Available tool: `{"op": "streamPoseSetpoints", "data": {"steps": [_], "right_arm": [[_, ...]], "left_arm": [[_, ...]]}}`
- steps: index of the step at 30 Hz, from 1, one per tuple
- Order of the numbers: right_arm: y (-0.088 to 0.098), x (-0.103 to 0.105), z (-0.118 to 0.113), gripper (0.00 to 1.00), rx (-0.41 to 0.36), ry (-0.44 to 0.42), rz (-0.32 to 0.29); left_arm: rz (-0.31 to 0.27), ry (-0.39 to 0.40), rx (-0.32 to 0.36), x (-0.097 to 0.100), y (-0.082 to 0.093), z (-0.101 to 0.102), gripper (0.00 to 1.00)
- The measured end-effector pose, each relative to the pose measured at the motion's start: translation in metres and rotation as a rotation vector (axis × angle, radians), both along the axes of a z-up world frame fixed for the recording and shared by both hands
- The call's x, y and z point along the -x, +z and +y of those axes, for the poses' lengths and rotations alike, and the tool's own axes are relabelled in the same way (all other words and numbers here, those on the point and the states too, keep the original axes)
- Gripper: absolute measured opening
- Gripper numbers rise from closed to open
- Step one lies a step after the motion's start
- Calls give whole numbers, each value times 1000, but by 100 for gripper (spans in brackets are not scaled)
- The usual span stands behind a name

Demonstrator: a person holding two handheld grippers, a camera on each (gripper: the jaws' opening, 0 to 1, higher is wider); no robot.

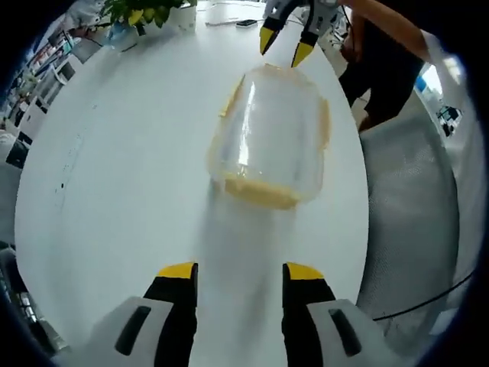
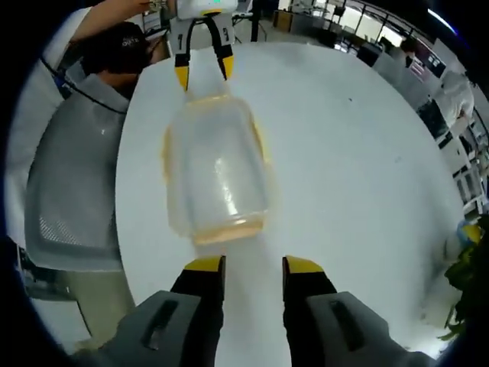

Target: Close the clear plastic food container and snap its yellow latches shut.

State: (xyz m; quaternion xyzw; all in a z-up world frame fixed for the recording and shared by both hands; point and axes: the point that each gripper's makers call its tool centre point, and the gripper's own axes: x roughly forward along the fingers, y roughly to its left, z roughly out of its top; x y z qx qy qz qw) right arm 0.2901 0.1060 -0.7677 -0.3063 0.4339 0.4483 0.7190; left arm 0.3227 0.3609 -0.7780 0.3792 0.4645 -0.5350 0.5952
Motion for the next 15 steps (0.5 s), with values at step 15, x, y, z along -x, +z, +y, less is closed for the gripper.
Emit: {"op": "streamPoseSetpoints", "data": {"steps": [15], "right_arm": [[5, 0, 9, 27, -27, -102, -45]], "left_arm": [[103, 157, 148, 19, 13, -28, 48]]}}
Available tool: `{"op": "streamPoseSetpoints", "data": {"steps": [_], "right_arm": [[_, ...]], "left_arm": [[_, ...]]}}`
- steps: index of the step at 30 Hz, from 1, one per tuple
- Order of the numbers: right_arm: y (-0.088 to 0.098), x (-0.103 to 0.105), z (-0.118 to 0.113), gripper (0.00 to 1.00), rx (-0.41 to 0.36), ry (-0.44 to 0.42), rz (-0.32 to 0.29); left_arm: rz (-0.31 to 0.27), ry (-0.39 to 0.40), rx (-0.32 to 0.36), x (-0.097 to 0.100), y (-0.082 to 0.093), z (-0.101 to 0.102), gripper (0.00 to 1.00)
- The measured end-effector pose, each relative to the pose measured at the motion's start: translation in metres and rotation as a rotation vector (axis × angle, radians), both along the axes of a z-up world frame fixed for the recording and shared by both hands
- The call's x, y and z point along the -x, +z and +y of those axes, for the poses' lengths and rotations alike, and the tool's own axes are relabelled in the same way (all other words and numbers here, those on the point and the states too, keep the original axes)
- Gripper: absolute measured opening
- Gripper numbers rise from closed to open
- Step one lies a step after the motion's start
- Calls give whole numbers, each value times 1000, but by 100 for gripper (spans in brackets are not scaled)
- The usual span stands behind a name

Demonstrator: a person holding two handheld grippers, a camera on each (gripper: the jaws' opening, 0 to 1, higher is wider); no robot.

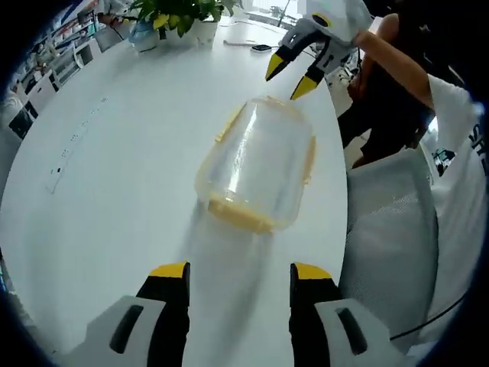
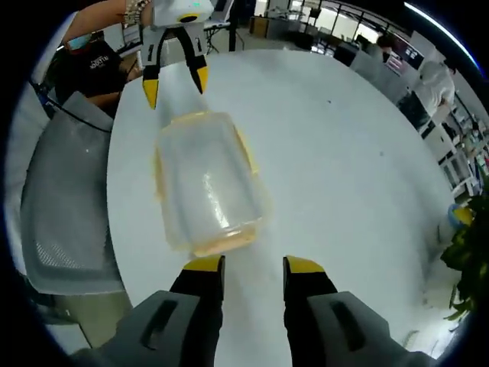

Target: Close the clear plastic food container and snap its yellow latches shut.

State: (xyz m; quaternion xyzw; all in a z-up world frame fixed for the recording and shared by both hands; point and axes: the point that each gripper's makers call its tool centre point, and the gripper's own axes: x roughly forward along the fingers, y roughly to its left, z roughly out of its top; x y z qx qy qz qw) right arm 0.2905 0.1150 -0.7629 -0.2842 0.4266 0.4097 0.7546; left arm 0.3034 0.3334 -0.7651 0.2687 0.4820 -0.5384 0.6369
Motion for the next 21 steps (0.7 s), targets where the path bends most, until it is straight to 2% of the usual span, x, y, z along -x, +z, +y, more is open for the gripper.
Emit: {"op": "streamPoseSetpoints", "data": {"steps": [3, 5, 6, 8, 11, 14, 15, 16, 19, 20, 21], "right_arm": [[1, -2, 3, 27, -18, -48, -2], [2, -5, 4, 27, -32, -74, -9], [4, -6, 6, 27, -53, -103, -4], [6, -8, 8, 28, -83, -135, 0], [7, -9, 9, 30, -89, -148, -8], [8, -8, 16, 32, -158, -220, 26], [8, -7, 18, 32, -189, -250, 48], [8, -7, 19, 33, -204, -275, 60], [8, -8, 21, 32, -254, -335, 94], [8, -8, 22, 32, -276, -363, 117], [8, -7, 23, 31, -314, -412, 160]], "left_arm": [[7, 90, 47, -6, 4, -11, 47], [14, 147, 39, -9, 4, -12, 47], [19, 175, 68, -9, 6, -17, 47], [53, 243, 76, -9, 7, -20, 46], [101, 338, 98, -9, 7, -26, 46], [203, 467, 160, -6, 8, -37, 48], [252, 523, 181, -4, 8, -41, 49], [273, 553, 163, -3, 6, -40, 49], [233, 586, 134, -8, -1, -36, 49], [234, 622, 118, -10, -3, -34, 49], [279, 663, 127, -8, -4, -37, 49]]}}
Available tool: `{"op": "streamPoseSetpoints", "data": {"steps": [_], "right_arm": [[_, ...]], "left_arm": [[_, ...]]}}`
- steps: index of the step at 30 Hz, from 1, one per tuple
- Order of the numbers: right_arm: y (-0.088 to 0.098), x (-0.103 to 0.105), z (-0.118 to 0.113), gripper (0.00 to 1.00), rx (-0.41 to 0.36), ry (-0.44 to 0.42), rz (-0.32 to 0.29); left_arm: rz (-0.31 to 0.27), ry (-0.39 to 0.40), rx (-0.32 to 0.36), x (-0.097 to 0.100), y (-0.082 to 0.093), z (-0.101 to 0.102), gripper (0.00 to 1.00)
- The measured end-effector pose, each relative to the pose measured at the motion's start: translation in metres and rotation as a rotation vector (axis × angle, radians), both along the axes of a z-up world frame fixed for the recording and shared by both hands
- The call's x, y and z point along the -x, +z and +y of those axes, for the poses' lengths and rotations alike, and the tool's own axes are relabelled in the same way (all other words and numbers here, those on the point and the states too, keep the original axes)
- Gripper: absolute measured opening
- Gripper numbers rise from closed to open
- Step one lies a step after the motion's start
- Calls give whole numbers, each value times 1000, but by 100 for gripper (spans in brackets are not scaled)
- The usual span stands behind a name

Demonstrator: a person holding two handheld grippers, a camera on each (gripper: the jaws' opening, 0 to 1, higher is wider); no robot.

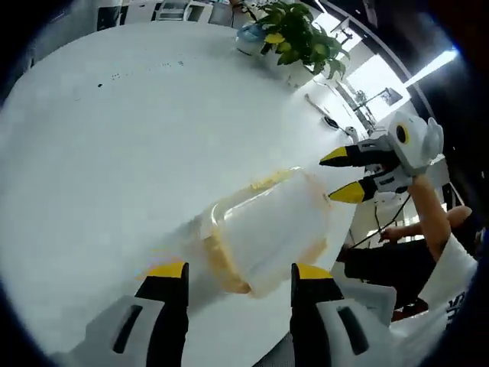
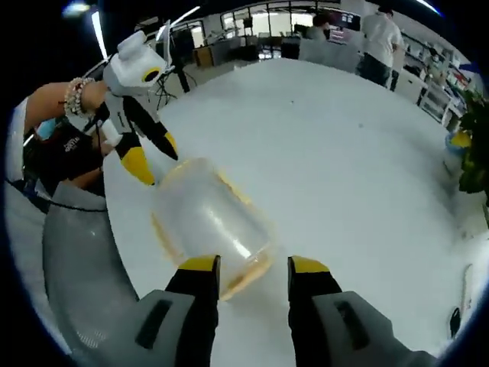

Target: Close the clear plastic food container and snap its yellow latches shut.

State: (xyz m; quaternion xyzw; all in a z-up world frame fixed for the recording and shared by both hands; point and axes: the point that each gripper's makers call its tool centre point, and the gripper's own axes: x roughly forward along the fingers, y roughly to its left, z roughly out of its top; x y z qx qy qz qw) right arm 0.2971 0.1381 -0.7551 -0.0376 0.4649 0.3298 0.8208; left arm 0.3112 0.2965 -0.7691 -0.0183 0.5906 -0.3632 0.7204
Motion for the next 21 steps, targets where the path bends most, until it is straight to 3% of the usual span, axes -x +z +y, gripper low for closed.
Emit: {"op": "streamPoseSetpoints", "data": {"steps": [3, 4, 8, 11, 21], "right_arm": [[1, -3, -1, 33, -92, -105, 68], [1, -4, -4, 32, -99, -123, 76], [2, -4, -9, 33, -142, -168, 107], [-1, -1, -10, 34, -156, -193, 138], [-11, 3, -11, 35, -155, -235, 186]], "left_arm": [[102, 80, 27, 6, -1, -6, 49], [110, 72, 34, 8, -1, -8, 48], [77, 66, -5, 3, -3, -9, 43], [114, 91, -1, 6, -5, -11, 43], [161, 127, -16, 10, -9, -14, 41]]}}
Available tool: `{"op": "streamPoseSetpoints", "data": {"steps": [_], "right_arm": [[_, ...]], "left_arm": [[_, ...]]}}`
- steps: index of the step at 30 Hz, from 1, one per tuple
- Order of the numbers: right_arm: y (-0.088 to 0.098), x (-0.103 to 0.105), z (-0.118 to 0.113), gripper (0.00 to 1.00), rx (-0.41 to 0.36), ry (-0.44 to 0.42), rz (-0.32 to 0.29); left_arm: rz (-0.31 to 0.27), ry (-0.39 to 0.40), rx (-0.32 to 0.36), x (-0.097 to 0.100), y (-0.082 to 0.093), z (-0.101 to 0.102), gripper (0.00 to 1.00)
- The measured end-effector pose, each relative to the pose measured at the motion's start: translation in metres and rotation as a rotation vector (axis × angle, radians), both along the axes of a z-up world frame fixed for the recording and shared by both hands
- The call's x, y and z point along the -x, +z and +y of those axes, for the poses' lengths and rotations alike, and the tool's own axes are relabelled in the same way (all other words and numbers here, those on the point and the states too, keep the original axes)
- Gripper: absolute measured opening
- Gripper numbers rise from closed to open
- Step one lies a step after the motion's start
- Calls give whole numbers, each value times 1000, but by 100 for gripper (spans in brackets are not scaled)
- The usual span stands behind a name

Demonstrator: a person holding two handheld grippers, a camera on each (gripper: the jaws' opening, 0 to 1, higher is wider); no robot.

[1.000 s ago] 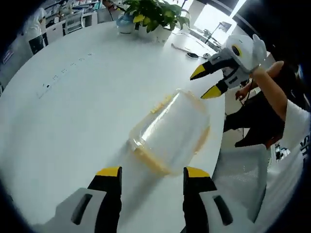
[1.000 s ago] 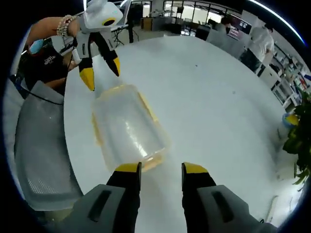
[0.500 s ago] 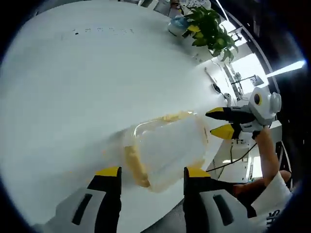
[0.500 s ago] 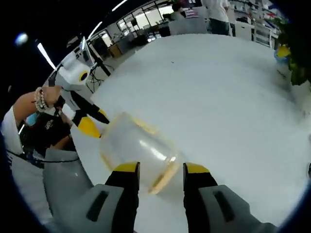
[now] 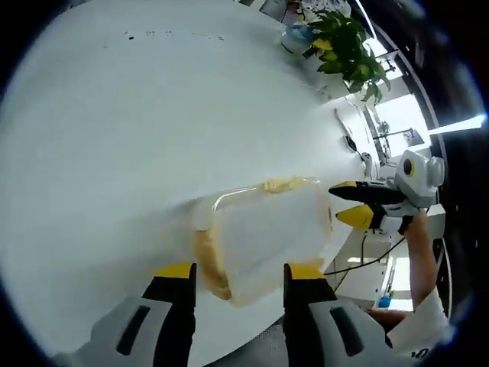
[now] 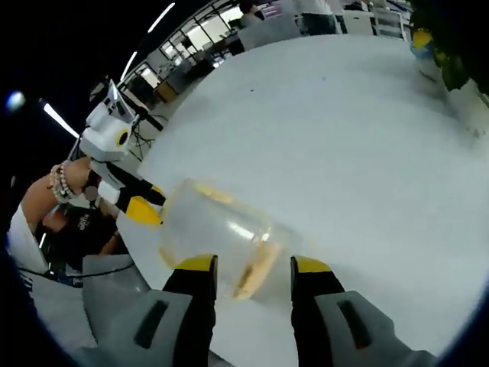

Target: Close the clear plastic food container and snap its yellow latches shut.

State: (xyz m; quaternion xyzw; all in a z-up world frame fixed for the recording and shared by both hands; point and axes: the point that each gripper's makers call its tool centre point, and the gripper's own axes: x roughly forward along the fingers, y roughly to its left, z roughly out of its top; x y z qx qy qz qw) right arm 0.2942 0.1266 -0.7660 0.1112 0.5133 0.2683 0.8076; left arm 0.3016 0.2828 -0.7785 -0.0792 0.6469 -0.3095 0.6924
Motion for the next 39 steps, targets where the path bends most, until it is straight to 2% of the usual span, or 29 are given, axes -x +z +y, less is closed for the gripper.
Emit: {"op": "streamPoseSetpoints", "data": {"steps": [5, 10, 14, 18, 22, 24, 30, 33, 35, 39], "right_arm": [[-3, 3, 2, 35, -59, -63, 74], [-12, 10, 0, 32, -33, -44, 101], [-15, 11, 4, 27, -57, -58, 127], [-15, 9, 8, 28, -72, -62, 132], [-14, 9, 18, 25, -132, -79, 168], [-15, 10, 16, 24, -111, -70, 159], [-15, 12, 17, 24, -124, -73, 157], [-14, 13, 16, 23, -129, -76, 153], [-14, 14, 17, 23, -130, -76, 150], [-14, 13, 17, 23, -124, -68, 144]], "left_arm": [[10, 0, -7, 1, -2, -1, 41], [20, 4, -14, 0, -5, -2, 40], [26, 1, -21, 0, -6, -2, 40], [35, -3, -27, 1, -8, -2, 40], [45, -10, -29, 3, -9, -4, 41], [43, -12, -36, 3, -9, -5, 41], [34, -44, -71, 4, -13, -2, 38], [43, -25, -72, 3, -11, -1, 37], [44, -41, -78, 4, -10, 0, 36], [49, -54, -98, 7, -8, 4, 38]]}}
